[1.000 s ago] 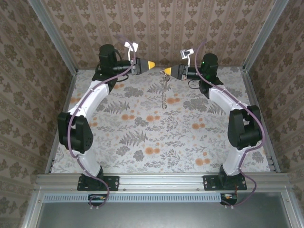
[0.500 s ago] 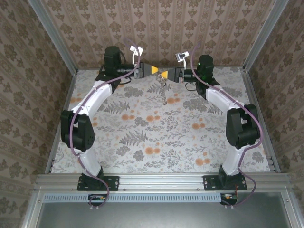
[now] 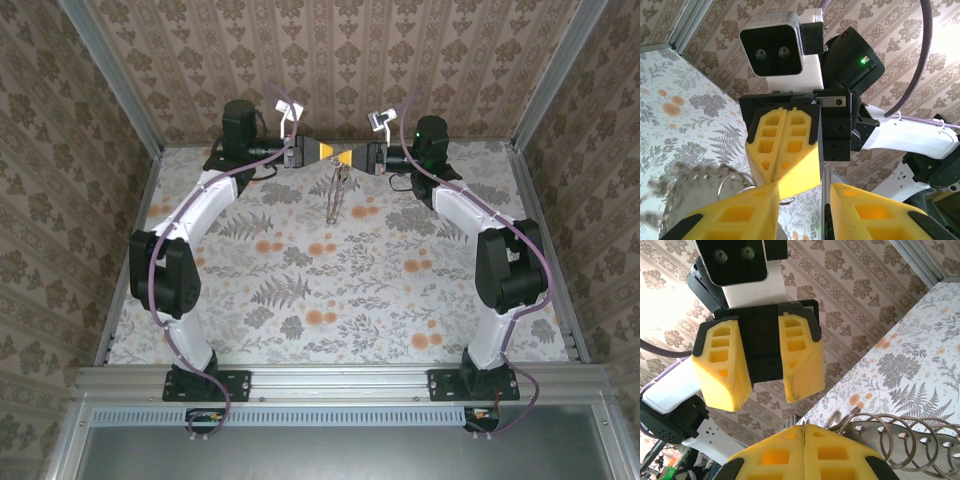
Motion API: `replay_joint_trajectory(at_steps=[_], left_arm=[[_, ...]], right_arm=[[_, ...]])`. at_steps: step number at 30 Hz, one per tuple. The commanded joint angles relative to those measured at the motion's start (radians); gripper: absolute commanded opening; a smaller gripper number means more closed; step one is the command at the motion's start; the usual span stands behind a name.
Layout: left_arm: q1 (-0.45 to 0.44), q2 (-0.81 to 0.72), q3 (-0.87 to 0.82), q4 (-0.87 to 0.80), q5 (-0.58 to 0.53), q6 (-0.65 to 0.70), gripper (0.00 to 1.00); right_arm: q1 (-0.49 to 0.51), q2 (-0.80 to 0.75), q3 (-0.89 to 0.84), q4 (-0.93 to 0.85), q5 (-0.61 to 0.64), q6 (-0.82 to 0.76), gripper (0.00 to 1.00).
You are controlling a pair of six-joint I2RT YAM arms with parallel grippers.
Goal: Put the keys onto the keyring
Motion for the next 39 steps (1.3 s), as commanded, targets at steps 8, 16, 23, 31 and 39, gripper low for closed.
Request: replay_joint_trajectory(at_steps=[8,16,23,31,39], left_arm=[[-0.01,0.039,-0.012,-0.017,0.012,0.04,0.33],[-0.021,0.04,-0.014,-0.025,0.017,0.052,0.32],[-0.026,0.031,-0.017,-0.032,0.02,0.066,0.27],[-0.028,0.02,-0.026,-0.022,0.017,0.064,0.13],[-0.034,0.014,-0.041,0.019,0.02,0.037,0.02]], right_arm=[[0.006,-0.039,0.02,0.037,0.005,0.007,0.0],[0.008,-0.032,0.019,0.043,0.014,0.013,0.0],[0.008,-0.029,0.013,0.051,0.02,0.02,0.0],[0.008,-0.026,0.002,0.052,0.033,0.022,0.0],[0.007,-0.025,0.003,0.056,0.04,0.031,0.0]])
